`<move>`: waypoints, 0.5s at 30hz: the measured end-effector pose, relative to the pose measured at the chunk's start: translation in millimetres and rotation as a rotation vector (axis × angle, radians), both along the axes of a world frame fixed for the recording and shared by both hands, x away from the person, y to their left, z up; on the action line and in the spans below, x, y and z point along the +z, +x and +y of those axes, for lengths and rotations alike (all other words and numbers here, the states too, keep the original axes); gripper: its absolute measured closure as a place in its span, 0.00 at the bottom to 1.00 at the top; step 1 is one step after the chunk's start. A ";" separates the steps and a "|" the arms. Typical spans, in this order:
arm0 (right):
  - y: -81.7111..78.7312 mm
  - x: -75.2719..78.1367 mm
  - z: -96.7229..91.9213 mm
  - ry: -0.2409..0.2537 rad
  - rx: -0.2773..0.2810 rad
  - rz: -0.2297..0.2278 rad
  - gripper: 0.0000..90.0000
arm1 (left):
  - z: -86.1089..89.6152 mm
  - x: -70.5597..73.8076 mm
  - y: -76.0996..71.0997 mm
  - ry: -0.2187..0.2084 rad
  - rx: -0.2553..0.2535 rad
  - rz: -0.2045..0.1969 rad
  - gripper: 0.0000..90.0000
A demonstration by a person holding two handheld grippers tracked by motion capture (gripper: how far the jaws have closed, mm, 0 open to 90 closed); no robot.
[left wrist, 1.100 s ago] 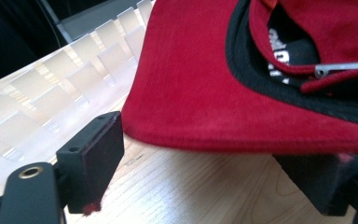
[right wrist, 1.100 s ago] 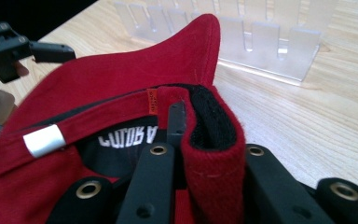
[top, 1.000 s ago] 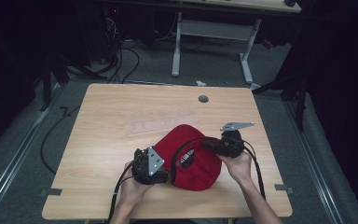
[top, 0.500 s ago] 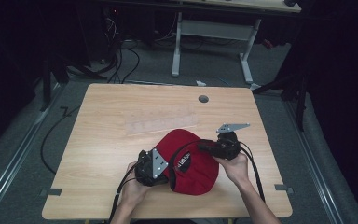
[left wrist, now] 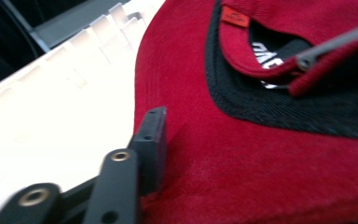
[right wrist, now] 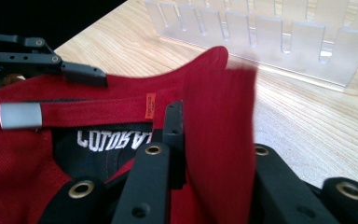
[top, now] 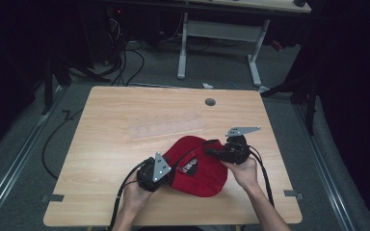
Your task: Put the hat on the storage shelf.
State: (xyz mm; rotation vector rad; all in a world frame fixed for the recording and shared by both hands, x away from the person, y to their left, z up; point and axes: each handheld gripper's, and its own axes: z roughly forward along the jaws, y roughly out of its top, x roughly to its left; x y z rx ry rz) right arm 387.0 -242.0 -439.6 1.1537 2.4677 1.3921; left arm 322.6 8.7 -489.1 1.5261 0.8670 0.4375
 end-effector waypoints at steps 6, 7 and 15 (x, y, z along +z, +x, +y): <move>-1.8 -0.9 4.9 -0.023 -0.013 -0.022 0.85 | 0.0 5.5 -6.9 0.039 -0.030 -0.001 0.78; -1.9 -0.4 5.0 -0.021 -0.015 -0.025 0.85 | 0.7 6.6 -7.5 0.045 -0.033 -0.002 0.79; -5.1 4.0 1.9 -0.028 -0.066 -0.087 0.75 | 2.8 10.9 -11.1 0.086 -0.052 0.033 0.89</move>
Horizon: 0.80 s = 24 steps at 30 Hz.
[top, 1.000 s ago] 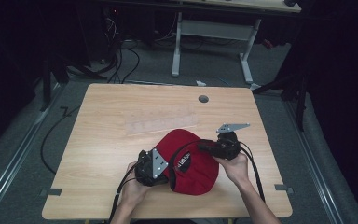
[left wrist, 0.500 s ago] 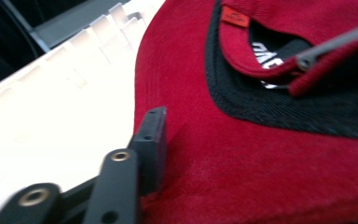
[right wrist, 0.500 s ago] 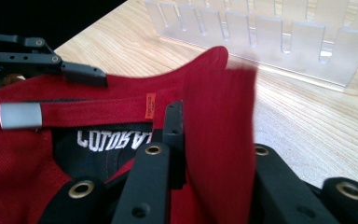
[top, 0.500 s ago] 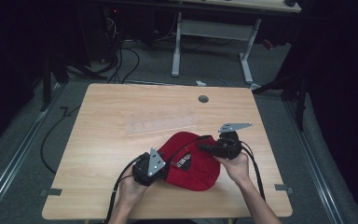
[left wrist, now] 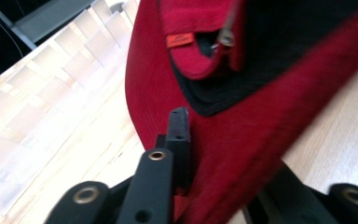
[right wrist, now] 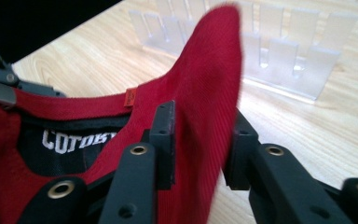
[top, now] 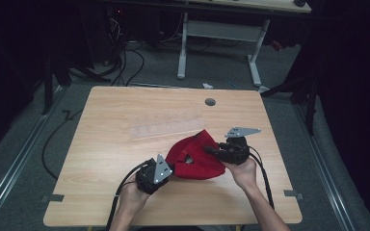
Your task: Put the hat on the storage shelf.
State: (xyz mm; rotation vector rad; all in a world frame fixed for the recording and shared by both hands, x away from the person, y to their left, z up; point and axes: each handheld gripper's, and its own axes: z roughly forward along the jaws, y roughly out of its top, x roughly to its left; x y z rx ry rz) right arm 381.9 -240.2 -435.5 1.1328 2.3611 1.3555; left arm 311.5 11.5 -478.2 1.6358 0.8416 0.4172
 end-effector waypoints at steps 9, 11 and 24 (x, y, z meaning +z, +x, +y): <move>-9.9 12.7 -17.6 0.034 -0.084 -0.110 0.61 | 6.3 4.7 0.3 0.036 0.014 0.015 0.95; -11.1 14.1 -24.5 0.056 -0.100 -0.112 0.59 | 9.1 6.8 1.8 0.022 0.022 0.021 0.95; -13.5 -7.0 -41.0 0.008 -0.140 -0.078 0.47 | 38.9 22.1 15.2 -0.140 0.118 0.075 0.94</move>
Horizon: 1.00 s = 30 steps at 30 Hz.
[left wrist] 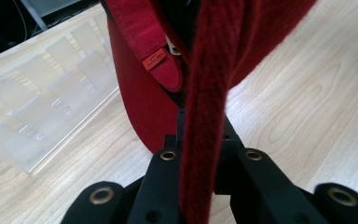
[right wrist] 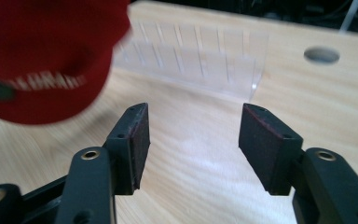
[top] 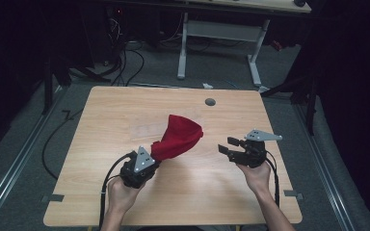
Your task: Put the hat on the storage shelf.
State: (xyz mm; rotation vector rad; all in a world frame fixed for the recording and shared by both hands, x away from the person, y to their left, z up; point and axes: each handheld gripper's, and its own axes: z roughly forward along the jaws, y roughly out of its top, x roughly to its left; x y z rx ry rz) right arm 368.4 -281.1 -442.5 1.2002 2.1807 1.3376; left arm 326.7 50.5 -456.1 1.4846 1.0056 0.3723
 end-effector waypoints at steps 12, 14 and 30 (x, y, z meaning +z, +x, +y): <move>3.0 -55.6 -3.3 -0.126 -0.066 0.098 0.50 | 22.6 11.9 12.2 -0.141 0.061 0.018 0.94; 3.8 -61.8 -4.8 -0.134 -0.077 0.111 0.50 | 25.3 13.5 13.5 -0.157 0.067 0.017 0.94; 6.2 -84.2 -7.7 -0.190 -0.134 0.119 0.43 | 41.0 25.3 21.4 -0.229 0.107 0.008 0.94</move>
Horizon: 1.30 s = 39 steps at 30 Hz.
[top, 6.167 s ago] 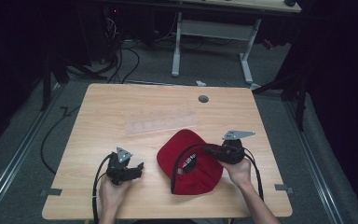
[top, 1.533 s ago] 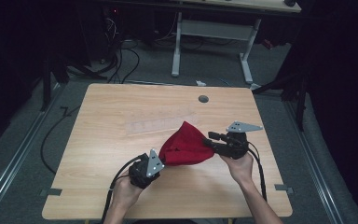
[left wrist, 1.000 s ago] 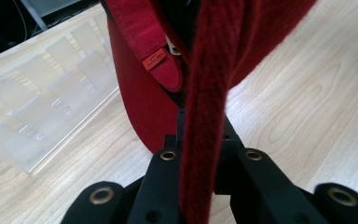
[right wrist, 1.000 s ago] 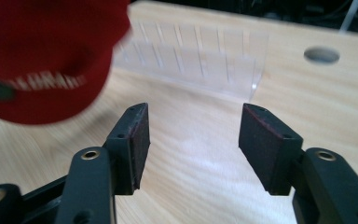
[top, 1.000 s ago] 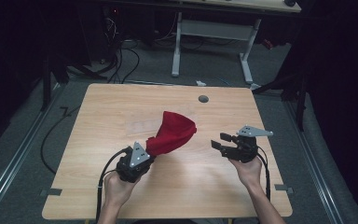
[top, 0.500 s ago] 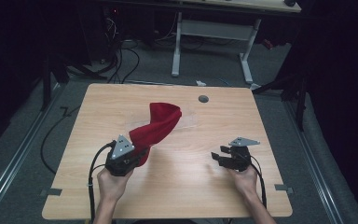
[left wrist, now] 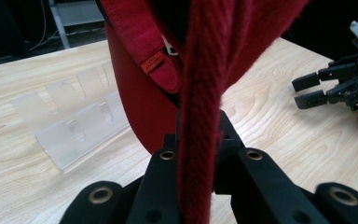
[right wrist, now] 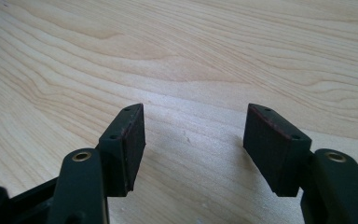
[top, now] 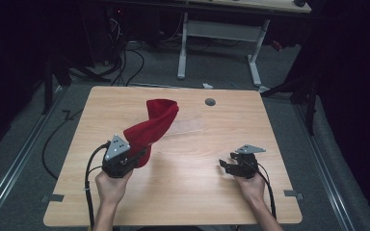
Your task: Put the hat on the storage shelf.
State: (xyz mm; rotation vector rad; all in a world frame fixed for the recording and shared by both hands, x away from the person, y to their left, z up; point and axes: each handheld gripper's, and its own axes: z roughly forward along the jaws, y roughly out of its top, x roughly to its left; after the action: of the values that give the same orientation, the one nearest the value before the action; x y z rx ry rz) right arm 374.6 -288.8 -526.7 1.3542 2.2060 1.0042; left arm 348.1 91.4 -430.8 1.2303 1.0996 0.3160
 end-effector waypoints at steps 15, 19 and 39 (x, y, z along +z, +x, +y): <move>-2.8 -4.2 8.0 -0.072 0.006 -0.028 0.41 | 3.4 10.4 9.1 -0.032 0.014 0.007 0.94; -3.1 -4.2 8.5 -0.070 0.001 -0.027 0.41 | 3.1 15.1 14.9 -0.041 0.012 0.010 0.94; -3.4 -4.3 8.9 -0.070 -0.001 -0.027 0.41 | 7.4 33.7 49.3 -0.075 0.049 -0.009 0.94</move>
State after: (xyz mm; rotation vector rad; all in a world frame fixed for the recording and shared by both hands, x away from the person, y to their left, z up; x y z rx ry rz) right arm 371.2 -279.9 -531.0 1.3034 2.1987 0.9301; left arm 397.3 98.8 -397.2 1.1357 1.1254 0.3145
